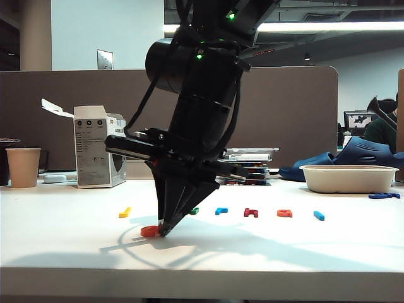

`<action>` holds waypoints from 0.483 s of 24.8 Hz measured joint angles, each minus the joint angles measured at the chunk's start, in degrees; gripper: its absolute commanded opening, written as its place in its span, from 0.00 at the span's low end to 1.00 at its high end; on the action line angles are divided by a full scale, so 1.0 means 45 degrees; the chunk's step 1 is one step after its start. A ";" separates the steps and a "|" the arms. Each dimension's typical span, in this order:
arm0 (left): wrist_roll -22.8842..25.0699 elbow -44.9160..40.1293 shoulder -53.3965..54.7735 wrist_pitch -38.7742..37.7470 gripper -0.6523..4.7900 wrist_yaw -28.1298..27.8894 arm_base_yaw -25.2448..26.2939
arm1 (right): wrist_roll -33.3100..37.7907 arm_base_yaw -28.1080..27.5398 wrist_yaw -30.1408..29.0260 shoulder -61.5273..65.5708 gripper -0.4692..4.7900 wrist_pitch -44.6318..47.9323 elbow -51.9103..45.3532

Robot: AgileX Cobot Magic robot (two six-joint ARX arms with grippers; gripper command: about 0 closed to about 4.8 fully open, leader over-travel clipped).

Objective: Select the appropriate letters from the row of letter magnets placed on the table to arrange into the word "car".

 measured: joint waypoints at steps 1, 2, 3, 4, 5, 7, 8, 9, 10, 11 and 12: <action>0.0000 0.0000 0.0000 0.0000 0.11 0.0000 0.0000 | -0.0015 0.0000 0.0000 0.0000 0.09 0.0039 0.0000; 0.0000 0.0000 0.0000 0.0000 0.11 0.0000 0.0000 | -0.0019 -0.0005 0.0000 0.0000 0.09 0.0097 0.0000; 0.0000 0.0000 0.0000 0.0000 0.11 0.0000 0.0000 | -0.0029 -0.0010 0.0000 0.0000 0.09 0.0141 0.0000; 0.0000 0.0000 0.0000 0.0000 0.11 0.0005 0.0000 | -0.0029 -0.0019 0.0000 0.0000 0.09 0.0170 0.0000; 0.0000 0.0000 0.0000 0.0000 0.11 0.0000 0.0000 | -0.0039 -0.0029 0.0005 0.0000 0.09 0.0204 0.0000; 0.0000 0.0000 0.0000 0.0000 0.11 0.0000 0.0000 | -0.0063 -0.0044 0.0005 0.0000 0.09 0.0243 0.0000; 0.0000 0.0000 0.0000 0.0000 0.11 0.0000 0.0000 | -0.0102 -0.0063 0.0005 0.0000 0.09 0.0243 0.0000; 0.0000 0.0000 0.0000 0.0000 0.11 0.0000 0.0000 | -0.0117 -0.0068 0.0053 0.0000 0.09 0.0238 0.0000; 0.0000 0.0000 0.0000 0.0000 0.11 0.0000 0.0000 | -0.0136 -0.0097 0.0180 0.0000 0.09 0.0238 0.0000; 0.0000 0.0000 0.0000 0.0000 0.11 0.0005 0.0000 | -0.0170 -0.0121 0.0238 0.0000 0.09 0.0238 0.0000; 0.0000 0.0000 0.0000 0.0000 0.11 0.0000 0.0000 | -0.0204 -0.0165 0.0248 0.0000 0.09 0.0238 0.0000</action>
